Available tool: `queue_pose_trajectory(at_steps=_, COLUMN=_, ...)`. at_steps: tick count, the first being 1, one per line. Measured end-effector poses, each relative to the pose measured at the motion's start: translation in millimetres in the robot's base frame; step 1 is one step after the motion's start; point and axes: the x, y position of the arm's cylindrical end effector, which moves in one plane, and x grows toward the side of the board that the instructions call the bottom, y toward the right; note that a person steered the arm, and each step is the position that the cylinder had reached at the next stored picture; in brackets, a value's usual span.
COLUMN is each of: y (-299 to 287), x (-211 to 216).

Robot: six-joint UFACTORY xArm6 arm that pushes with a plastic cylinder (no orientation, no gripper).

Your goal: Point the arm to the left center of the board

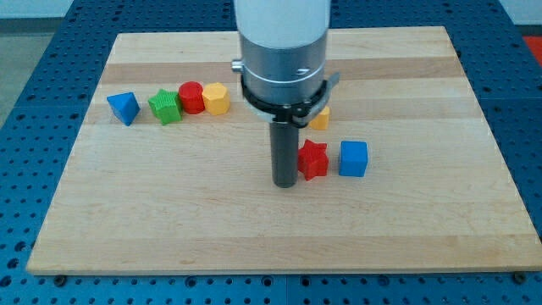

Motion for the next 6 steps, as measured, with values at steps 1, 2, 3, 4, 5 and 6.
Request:
queue_pose_trajectory(at_steps=1, y=-25.0, x=0.1)
queue_pose_trajectory(at_steps=2, y=-142.5, x=-0.8)
queue_pose_trajectory(at_steps=3, y=-266.1, x=-9.8)
queue_pose_trajectory(at_steps=4, y=-310.7, x=-24.4)
queue_pose_trajectory(at_steps=5, y=-312.4, x=-33.0)
queue_pose_trajectory(at_steps=6, y=-311.4, x=-92.9)
